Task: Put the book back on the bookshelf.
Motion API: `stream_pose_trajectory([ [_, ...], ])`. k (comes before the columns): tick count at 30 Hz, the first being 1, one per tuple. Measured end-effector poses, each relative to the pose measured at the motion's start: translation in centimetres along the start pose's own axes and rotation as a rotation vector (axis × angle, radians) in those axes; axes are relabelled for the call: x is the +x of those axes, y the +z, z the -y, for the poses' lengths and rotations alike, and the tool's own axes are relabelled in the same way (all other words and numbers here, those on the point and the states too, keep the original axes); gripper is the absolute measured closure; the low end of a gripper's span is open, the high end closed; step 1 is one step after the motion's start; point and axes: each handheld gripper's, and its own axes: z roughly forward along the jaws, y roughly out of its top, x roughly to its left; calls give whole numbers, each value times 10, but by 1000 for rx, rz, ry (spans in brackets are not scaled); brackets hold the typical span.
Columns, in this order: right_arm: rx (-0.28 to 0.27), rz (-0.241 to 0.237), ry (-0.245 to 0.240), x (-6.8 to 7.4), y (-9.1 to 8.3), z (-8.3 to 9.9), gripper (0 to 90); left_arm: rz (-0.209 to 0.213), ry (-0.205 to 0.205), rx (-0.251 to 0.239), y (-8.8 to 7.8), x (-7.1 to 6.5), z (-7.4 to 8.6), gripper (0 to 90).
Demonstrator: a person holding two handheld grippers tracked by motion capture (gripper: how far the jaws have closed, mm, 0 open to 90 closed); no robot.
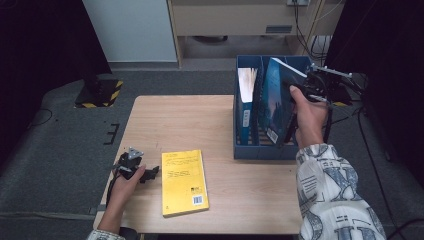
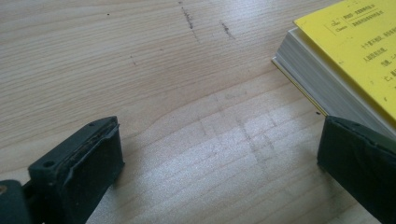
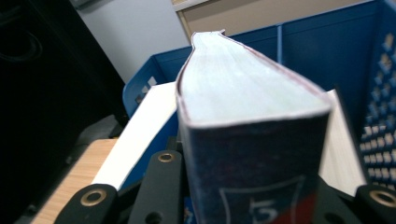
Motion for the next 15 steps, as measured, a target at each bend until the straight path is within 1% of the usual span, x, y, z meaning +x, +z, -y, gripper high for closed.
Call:
stream_pose_trajectory([
  [5,0,-8,11,3,7,2,733,0,0,-1,0,0,0,0],
  [10,-3,-16,43,2,12,2,733,0,1,-1,0,0,0,0],
  [15,-7,-19,50,0,15,2,732,2,1,-1,0,0,0,0],
])
